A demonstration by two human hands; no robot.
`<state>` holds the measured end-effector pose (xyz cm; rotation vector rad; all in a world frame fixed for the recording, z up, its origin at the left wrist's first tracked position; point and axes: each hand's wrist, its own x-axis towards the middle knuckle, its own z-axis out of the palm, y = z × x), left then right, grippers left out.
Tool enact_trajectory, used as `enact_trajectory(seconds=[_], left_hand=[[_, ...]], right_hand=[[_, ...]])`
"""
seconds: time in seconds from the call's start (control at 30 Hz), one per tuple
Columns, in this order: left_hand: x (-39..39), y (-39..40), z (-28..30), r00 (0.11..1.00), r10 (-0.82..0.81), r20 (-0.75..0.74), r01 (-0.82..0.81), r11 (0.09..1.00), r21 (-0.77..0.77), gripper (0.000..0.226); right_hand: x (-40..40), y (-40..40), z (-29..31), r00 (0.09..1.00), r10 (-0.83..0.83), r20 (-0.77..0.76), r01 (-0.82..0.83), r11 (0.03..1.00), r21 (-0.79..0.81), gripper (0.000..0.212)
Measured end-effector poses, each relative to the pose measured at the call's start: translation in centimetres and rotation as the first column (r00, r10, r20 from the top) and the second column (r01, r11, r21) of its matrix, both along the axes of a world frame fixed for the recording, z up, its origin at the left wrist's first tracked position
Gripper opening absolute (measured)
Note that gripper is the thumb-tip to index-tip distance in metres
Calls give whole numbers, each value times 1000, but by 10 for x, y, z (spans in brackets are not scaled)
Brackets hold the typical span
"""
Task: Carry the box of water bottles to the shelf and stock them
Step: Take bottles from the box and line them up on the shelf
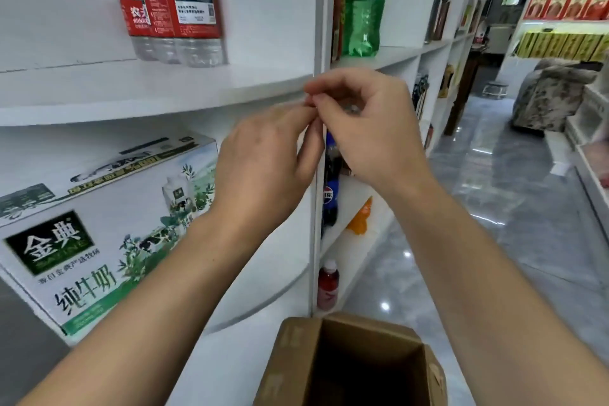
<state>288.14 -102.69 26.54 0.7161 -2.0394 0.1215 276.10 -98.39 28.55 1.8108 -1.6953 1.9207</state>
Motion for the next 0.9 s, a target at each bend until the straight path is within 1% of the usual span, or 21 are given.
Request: enact_trajectory(seconds=[0.1, 0.27, 0.43, 0.53, 0.6, 0.7, 0.77, 0.83, 0.9], left_hand=[[-29, 14, -29, 995, -96, 31, 94, 993, 74, 27], [-59, 32, -98, 975, -213, 67, 196, 961, 193, 25], [-70, 46, -183, 959, -251, 131, 189, 912, 364, 26], [-71, 50, -235, 936, -310, 166, 189, 841, 507, 31], [-68, 51, -266, 907, -356, 224, 171, 798, 578, 36], [-57, 50, -301, 880, -355, 317, 83, 771, 631, 39], [-52, 47, -314, 860, -340, 379, 26, 773, 634, 41], [-47, 46, -327, 838, -366, 404, 6, 747, 665, 44], [-40, 47, -339, 813, -418, 405, -12, 683, 730, 47]], right_hand=[[-26, 21, -34, 997, -60, 47, 60, 998, 8, 20], [-55, 45, -110, 983, -128, 135, 117, 989, 89, 20], [-64, 57, -198, 948, -178, 264, 106, 958, 265, 25], [-64, 56, -253, 931, -208, 299, 93, 929, 359, 33], [-64, 56, -285, 923, -219, 317, 70, 904, 422, 32], [-60, 57, -329, 921, -240, 306, 37, 837, 545, 22], [-59, 56, -350, 924, -251, 290, 22, 789, 614, 24], [-58, 51, -369, 946, -242, 216, 16, 699, 715, 29], [-57, 45, -387, 969, -209, 130, 18, 586, 810, 31]])
